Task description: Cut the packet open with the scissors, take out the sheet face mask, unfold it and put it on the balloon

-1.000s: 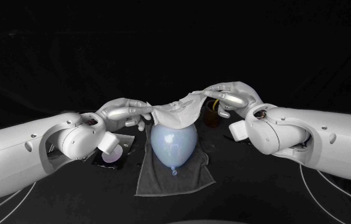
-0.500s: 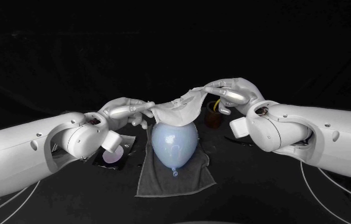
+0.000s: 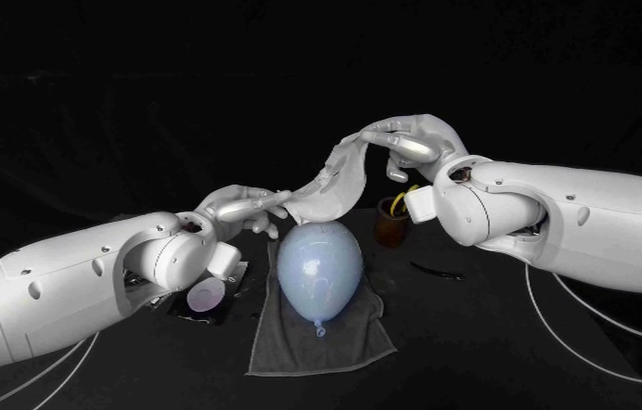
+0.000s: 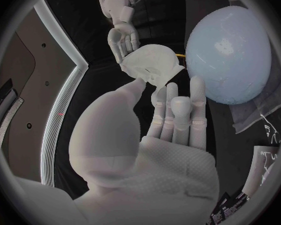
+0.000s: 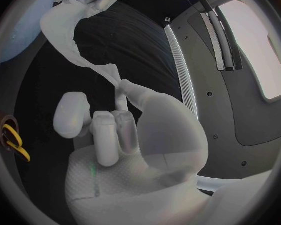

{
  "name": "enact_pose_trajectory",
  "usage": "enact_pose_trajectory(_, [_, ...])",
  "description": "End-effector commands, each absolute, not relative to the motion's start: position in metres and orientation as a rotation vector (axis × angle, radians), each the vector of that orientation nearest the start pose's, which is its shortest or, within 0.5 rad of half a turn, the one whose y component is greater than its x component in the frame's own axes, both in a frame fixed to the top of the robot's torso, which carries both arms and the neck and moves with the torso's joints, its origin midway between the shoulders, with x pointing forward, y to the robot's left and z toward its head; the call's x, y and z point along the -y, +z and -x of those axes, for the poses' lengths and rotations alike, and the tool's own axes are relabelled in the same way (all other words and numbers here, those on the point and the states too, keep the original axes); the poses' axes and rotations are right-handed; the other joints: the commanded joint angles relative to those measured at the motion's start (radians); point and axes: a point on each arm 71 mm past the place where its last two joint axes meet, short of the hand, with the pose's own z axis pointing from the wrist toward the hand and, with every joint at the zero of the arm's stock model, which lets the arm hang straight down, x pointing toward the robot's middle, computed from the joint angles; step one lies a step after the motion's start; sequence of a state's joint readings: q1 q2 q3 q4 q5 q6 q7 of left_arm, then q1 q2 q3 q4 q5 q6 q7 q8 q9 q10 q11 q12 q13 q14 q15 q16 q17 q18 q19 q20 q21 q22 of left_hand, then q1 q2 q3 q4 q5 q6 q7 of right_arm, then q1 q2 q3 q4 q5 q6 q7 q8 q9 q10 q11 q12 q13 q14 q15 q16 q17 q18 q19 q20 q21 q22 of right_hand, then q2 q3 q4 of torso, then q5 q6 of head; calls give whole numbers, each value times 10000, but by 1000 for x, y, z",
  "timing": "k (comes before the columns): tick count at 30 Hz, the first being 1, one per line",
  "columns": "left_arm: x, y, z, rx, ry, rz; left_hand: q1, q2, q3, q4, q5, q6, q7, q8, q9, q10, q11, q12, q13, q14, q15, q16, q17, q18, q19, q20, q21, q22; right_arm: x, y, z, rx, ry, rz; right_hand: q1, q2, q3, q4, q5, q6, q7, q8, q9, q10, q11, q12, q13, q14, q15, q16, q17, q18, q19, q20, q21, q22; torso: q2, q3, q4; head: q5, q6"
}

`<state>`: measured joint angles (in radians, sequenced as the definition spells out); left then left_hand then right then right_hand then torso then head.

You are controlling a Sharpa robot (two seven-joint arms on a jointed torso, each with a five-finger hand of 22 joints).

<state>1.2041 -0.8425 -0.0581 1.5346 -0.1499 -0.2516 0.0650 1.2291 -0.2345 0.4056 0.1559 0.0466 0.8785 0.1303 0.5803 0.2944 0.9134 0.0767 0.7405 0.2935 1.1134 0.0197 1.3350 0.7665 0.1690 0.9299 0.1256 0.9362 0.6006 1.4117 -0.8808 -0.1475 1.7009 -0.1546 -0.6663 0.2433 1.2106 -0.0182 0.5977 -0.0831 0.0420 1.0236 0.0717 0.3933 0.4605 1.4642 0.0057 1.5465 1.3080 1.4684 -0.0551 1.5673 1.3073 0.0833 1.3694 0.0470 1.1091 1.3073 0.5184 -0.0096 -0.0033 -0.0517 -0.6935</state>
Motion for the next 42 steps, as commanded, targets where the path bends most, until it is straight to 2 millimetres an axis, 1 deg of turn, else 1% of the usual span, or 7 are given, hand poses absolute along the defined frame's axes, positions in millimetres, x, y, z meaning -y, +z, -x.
enact_pose_trajectory(1, [-199,-203,-488,-17457,-13278,11540,85,19,-60,33,23,96,-23,48,16,48,-29,57,10,76,-16,52,2,153,90,-22,-50,-19,191,-101,-486,-13479,12796,-9216,-40,90,2,-25,66,81,13,34,413,972,-83,52,2490,1024,-78,35,2635,85,80,-5,22,939,3,-9,0,18,161])
enact_pose_trajectory(4, [-197,-205,-494,-17363,-13169,11717,97,55,-84,77,24,99,-28,60,14,56,-35,66,6,85,-23,60,-7,153,104,-29,-50,-23,186,-94,-492,-13361,12851,-9113,-40,90,2,-25,66,81,13,34,413,972,-83,52,2490,1024,-78,35,2635,85,80,-5,22,939,-5,-18,1,30,284])
enact_pose_trajectory(13, [-196,-212,-511,-17058,-12666,12229,232,185,-214,291,24,-53,15,28,-45,-80,2,1,-69,-136,-1,-55,-407,139,102,-39,-113,-71,172,-80,-507,-13248,12979,-8787,-40,90,2,-25,66,81,13,34,413,972,-83,52,2490,1024,-78,35,2635,85,80,-5,22,939,-3,-16,14,38,373])
enact_pose_trajectory(21, [-190,-213,-518,-16995,-12587,12302,568,394,-169,345,25,-50,-15,66,-71,-81,-8,-13,-128,-170,-2,-64,-498,141,102,-30,-158,-107,163,-75,-513,-13200,13069,-8614,-52,94,5,-36,67,77,13,41,416,969,-83,45,2485,1024,-77,35,2635,89,71,-4,0,932,20,-8,7,28,377])
enact_pose_trajectory(31, [-189,-214,-524,-16839,-12347,12401,665,386,-205,398,23,-67,3,69,-96,-83,3,-32,-170,-370,4,-164,-844,139,90,-28,-190,-130,159,-72,-516,-13163,13103,-8536,-52,94,5,-36,67,77,13,41,416,969,-83,45,2485,1024,-77,35,2635,89,71,-4,0,932,8,7,9,36,363])
enact_pose_trajectory(37, [-193,-214,-529,-16724,-12171,12008,924,261,-479,607,18,-730,405,-289,-354,-624,351,-477,-524,-1500,320,-1059,-2107,92,-313,192,-763,-461,159,-71,-518,-13117,13094,-8509,-52,94,5,-36,67,77,13,41,416,969,-83,45,2485,1024,-77,35,2635,89,71,-4,0,932,6,4,10,11,402])
enact_pose_trajectory(42, [-200,-213,-535,-16818,-12094,11234,1216,236,-1197,843,15,-1149,688,-394,-604,-961,690,-992,-1038,-3113,758,-2790,-3112,58,-1224,705,-2488,-1512,158,-70,-521,-13187,13116,-8493,-62,104,13,-54,67,66,15,48,418,969,-82,44,2485,1024,-76,35,2635,88,72,-4,5,937,10,0,4,-3,456])
